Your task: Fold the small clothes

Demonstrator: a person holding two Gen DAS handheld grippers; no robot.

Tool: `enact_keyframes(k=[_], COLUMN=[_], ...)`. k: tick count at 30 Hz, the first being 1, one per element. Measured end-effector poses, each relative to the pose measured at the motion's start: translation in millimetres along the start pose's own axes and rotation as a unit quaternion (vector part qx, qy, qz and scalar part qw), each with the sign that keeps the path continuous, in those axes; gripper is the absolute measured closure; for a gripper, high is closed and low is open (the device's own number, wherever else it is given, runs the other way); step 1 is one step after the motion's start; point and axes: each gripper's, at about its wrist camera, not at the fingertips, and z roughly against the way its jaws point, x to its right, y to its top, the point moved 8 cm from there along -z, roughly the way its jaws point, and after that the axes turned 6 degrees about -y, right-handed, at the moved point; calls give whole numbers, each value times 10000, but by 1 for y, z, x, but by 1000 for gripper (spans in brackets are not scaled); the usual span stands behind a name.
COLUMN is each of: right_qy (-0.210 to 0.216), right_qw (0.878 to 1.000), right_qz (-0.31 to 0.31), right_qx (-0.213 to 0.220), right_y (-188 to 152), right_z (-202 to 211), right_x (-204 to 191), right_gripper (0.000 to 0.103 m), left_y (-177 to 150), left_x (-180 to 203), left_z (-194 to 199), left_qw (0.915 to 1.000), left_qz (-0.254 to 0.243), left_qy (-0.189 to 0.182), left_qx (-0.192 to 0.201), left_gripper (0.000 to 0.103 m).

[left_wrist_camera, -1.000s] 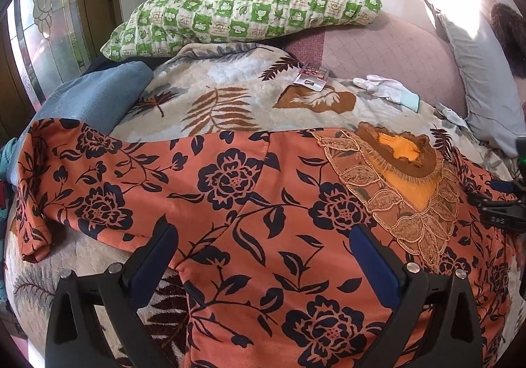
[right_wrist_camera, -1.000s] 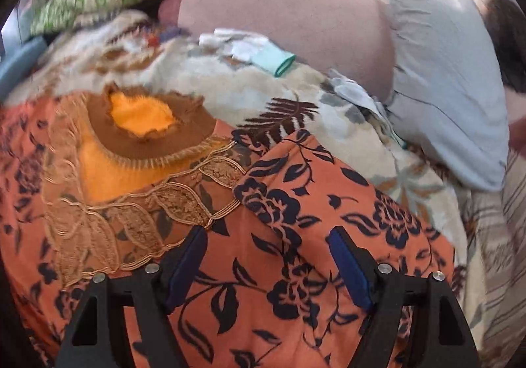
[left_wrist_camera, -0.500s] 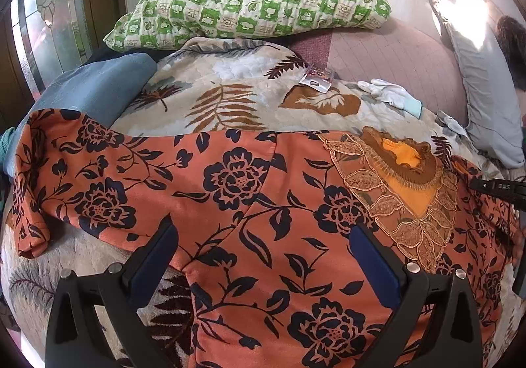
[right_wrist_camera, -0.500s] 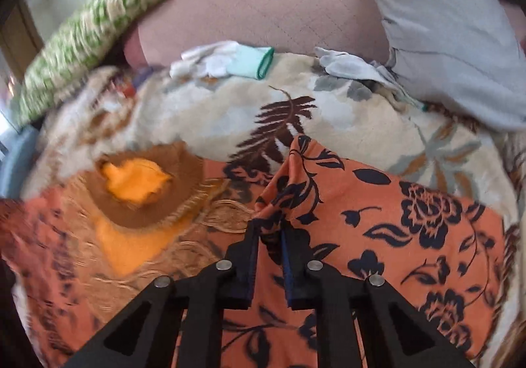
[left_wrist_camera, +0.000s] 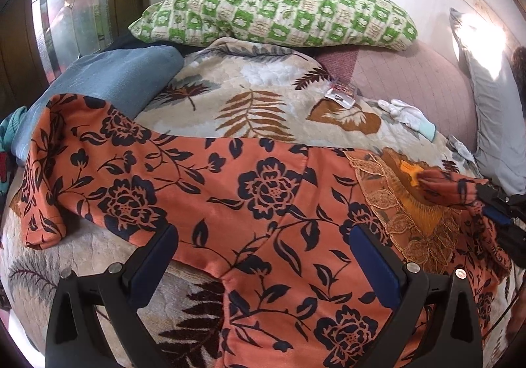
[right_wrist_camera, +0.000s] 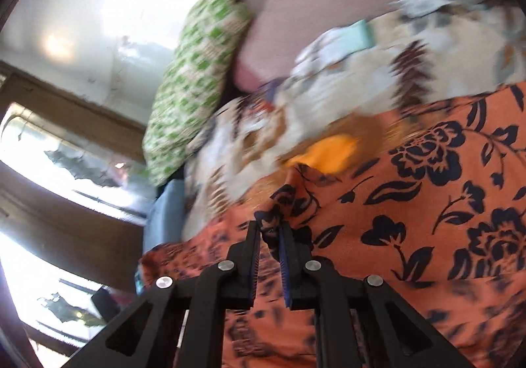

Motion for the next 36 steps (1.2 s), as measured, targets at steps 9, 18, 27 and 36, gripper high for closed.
enact_keyframes(k=[9, 18, 27, 36], right_qy=[495, 526, -947, -335], right_qw=[9906, 9955, 9830, 9843], right_qz=[-163, 714, 615, -1018], right_qx=[-1263, -347, 1448, 1400], right_y=[-80, -52, -26, -14], right_z=[-126, -38, 87, 84], right_x=[-68, -64, 38, 136], right_gripper=[85, 79, 77, 74], left_y=[6, 7, 7, -2], left_x=[-48, 1, -26, 23], left_z=[-3, -8, -35, -46], left_qw=[9974, 9997, 9951, 9929], left_qz=[626, -121, 745, 630], left_qy=[337, -50, -530, -804], left_qx=[61, 205, -382, -614], left_gripper=[0, 0, 5, 24])
